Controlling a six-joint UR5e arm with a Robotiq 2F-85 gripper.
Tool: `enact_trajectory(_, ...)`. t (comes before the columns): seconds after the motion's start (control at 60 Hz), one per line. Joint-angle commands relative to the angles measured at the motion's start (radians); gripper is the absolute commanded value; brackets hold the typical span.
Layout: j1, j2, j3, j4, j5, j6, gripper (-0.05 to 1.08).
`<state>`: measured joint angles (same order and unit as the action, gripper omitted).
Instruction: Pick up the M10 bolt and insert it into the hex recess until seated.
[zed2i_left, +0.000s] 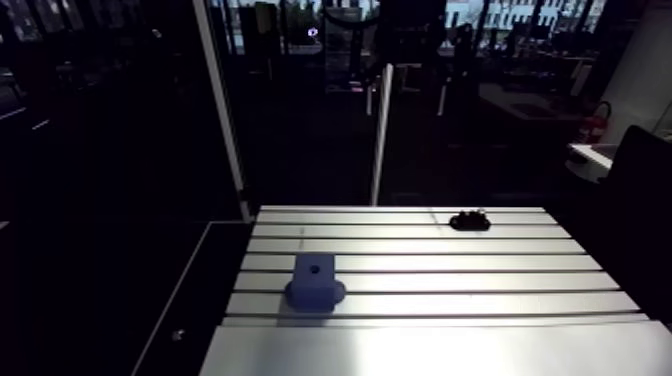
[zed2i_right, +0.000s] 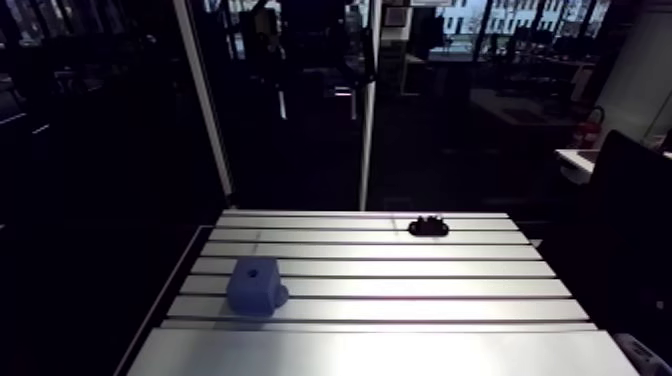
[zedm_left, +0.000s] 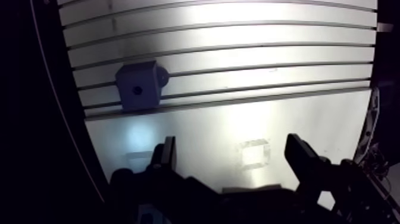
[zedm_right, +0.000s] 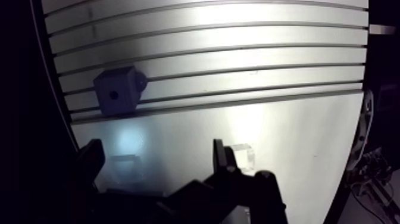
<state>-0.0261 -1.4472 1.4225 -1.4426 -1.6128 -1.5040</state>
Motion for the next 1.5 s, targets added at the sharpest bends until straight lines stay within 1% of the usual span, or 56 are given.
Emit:
enact_trajectory(0.017,0.078,-0.003,0.000,-0.006,-0.011,-0.064,0.00)
enact_trajectory(0.467,0.078,-0.008,0.002,-0.008,-0.012,-0.064,0.00)
enact_trajectory(0.667,0.069,-0.009,0.008,-0.009,-0.013,-0.067,0.00)
enact_trajectory(0.7,0.066,-0.009,0.009,-0.011,-0.015,-0.075,0.00)
enact_trajectory(0.717,0.060,-0.009,0.012,-0.019,-0.022,-0.091,0.00)
enact_trajectory(0.733,0.060,-0.009,0.012,-0.019,-0.022,-0.091,0.00)
enact_trajectory(0.75,0.051,-0.009,0.018,-0.034,-0.032,-0.111,0.00)
enact_trajectory(0.767,0.051,-0.009,0.018,-0.034,-0.032,-0.111,0.00)
enact_trajectory(0.783,0.039,-0.009,0.022,-0.053,-0.041,-0.131,0.00)
enact_trajectory(0.8,0.039,-0.009,0.022,-0.053,-0.041,-0.131,0.00)
enact_trajectory(0.817,0.025,-0.009,0.030,-0.075,-0.049,-0.151,0.00)
enact_trajectory(0.833,0.025,-0.009,0.030,-0.075,-0.049,-0.151,0.00)
enact_trajectory(0.867,-0.018,-0.011,0.044,-0.119,-0.065,-0.183,0.00)
enact_trajectory(0.883,-0.018,-0.011,0.044,-0.119,-0.065,-0.183,0.00)
enact_trajectory(0.9,-0.040,-0.011,0.048,-0.137,-0.066,-0.197,0.00)
enact_trajectory(0.917,-0.040,-0.011,0.048,-0.137,-0.066,-0.197,0.00)
enact_trajectory(0.933,-0.062,-0.011,0.056,-0.152,-0.064,-0.215,0.00)
enact_trajectory(0.95,-0.062,-0.011,0.056,-0.152,-0.064,-0.215,0.00)
enact_trajectory(0.967,-0.084,-0.012,0.061,-0.169,-0.064,-0.234,0.01)
enact_trajectory(0.983,-0.084,-0.012,0.061,-0.169,-0.064,-0.234,0.01)
enact_trajectory(1.0,-0.101,-0.012,0.064,-0.187,-0.062,-0.256,0.01)
enact_trajectory(1.083,-0.125,-0.011,0.074,-0.227,-0.060,-0.307,0.01)
enact_trajectory(1.15,-0.161,-0.011,0.090,-0.284,-0.059,-0.375,0.01)
enact_trajectory(1.167,-0.161,-0.011,0.090,-0.284,-0.059,-0.375,0.01)
enact_trajectory(1.183,-0.177,-0.010,0.096,-0.298,-0.058,-0.401,0.01)
enact_trajectory(1.233,-0.192,-0.008,0.099,-0.311,-0.058,-0.425,0.01)
enact_trajectory(1.25,-0.209,-0.004,0.104,-0.323,-0.057,-0.451,0.01)
enact_trajectory(1.3,-0.223,0.001,0.111,-0.337,-0.053,-0.480,0.01)
enact_trajectory(1.317,-0.237,0.005,0.116,-0.354,-0.046,-0.506,0.01)
enact_trajectory(1.333,-0.237,0.005,0.116,-0.354,-0.046,-0.506,0.01)
enact_trajectory(1.35,-0.255,0.009,0.121,-0.373,-0.036,-0.528,0.01)
enact_trajectory(1.367,-0.255,0.009,0.121,-0.373,-0.036,-0.528,0.01)
enact_trajectory(1.383,-0.274,0.014,0.130,-0.391,-0.022,-0.549,0.01)
enact_trajectory(1.4,-0.274,0.014,0.130,-0.391,-0.022,-0.549,0.01)
enact_trajectory(1.433,-0.310,0.029,0.145,-0.427,0.011,-0.583,0.01)
enact_trajectory(1.45,-0.310,0.029,0.145,-0.427,0.011,-0.583,0.01)
enact_trajectory(1.467,-0.326,0.034,0.150,-0.442,0.028,-0.599,0.01)
enact_trajectory(1.483,-0.326,0.034,0.150,-0.442,0.028,-0.599,0.01)
enact_trajectory(1.5,-0.340,0.036,0.157,-0.456,0.042,-0.615,0.01)
